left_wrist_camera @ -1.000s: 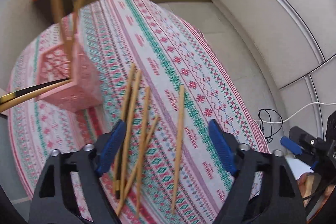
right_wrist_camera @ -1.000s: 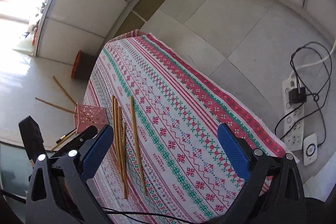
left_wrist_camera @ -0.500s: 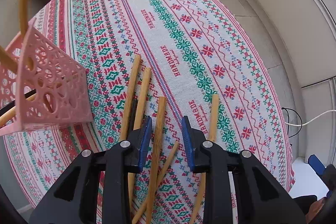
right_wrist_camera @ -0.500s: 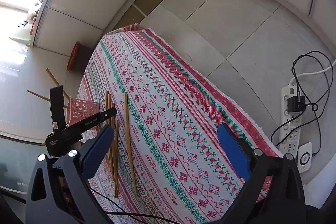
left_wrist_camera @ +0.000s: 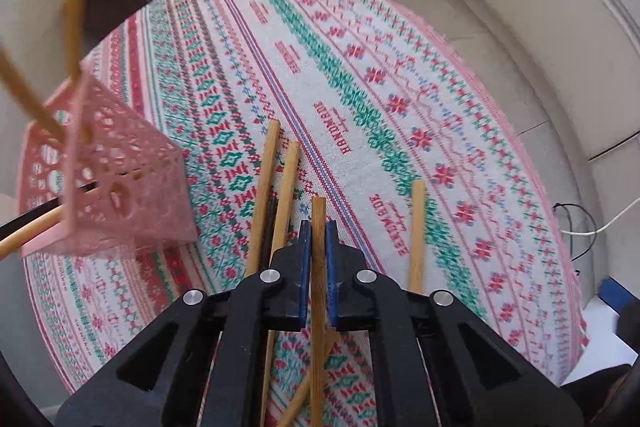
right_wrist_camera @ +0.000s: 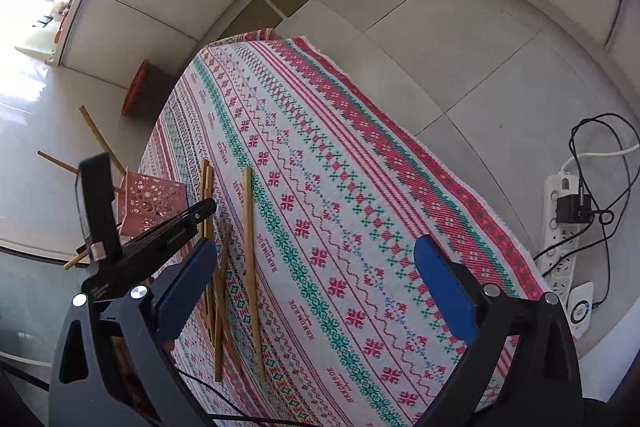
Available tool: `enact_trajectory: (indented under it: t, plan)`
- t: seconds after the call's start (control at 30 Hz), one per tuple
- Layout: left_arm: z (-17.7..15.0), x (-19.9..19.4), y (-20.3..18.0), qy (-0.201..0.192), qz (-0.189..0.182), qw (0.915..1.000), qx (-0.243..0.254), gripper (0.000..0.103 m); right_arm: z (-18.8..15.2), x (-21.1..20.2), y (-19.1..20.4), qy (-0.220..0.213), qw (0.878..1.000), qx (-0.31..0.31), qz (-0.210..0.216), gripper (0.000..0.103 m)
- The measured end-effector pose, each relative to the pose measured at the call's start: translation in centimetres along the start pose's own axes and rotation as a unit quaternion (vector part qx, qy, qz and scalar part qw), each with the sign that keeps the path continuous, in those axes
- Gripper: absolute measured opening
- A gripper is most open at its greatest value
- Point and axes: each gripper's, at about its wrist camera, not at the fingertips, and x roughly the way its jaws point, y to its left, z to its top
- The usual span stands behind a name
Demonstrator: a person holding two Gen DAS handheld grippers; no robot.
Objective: Organize utensils
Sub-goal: 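Close the right gripper on a chopstick while the left gripper lifts its chopstick, then carry both held chopsticks over the pink mesh basket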
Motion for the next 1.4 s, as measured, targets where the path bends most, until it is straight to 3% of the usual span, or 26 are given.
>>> enact_trajectory:
  t: [0.2,0.4,0.57,0.67,0.7,0.73,0.8,0.9,1.07,1.3,1.4]
  plan:
    - [-2.6,-8.3,1.8,-0.072,-0.019,0.9972,-0.012,0.006,1.3,4.1,5.3,0.010,0.998,-0.059,-0.033,0.096]
    - [-5.3,-16.7,3.5,-0.165,-0.025,0.9856,-0.023,0.006,2.1,8.5,10.0,0.020,0.992,-0.101,-0.077,0.091]
    - [-7.1,-20.0,6.0,-0.205,-0.040,0.9768,-0.045,0.007,2.2,11.7,11.9,0.047,0.984,-0.123,-0.119,0.067]
    - [-7.6,-21.0,6.8,-0.214,-0.045,0.9744,-0.052,0.007,1.7,13.7,12.0,0.074,0.981,-0.119,-0.135,0.042]
    - [-7.7,-21.4,7.0,-0.217,-0.046,0.9736,-0.055,0.007,1.4,14.0,12.1,0.068,0.980,-0.120,-0.144,0.037]
    - [-7.7,-21.6,7.3,-0.219,-0.046,0.9729,-0.057,0.007,1.2,13.9,12.2,0.056,0.979,-0.126,-0.149,0.023]
    - [-8.0,-22.0,7.6,-0.222,-0.046,0.9721,-0.058,0.007,1.0,14.1,12.1,0.059,0.978,-0.127,-0.154,0.008]
    - [-8.3,-22.3,8.1,-0.225,-0.045,0.9711,-0.066,0.007,0.8,13.4,11.9,0.047,0.980,-0.126,-0.149,0.008]
    - [-8.6,-22.8,8.7,-0.230,-0.047,0.9690,-0.075,0.007,-0.1,8.5,11.7,0.000,0.981,-0.147,-0.127,0.008]
    - [-9.1,-24.8,9.3,-0.249,-0.050,0.9633,-0.086,0.007,-2.6,-0.8,14.0,-0.071,0.981,-0.177,-0.046,0.008]
    - [-9.1,-26.0,10.0,-0.263,-0.051,0.9584,-0.098,0.007,-3.3,-5.1,16.0,-0.113,0.974,-0.196,-0.015,0.008]
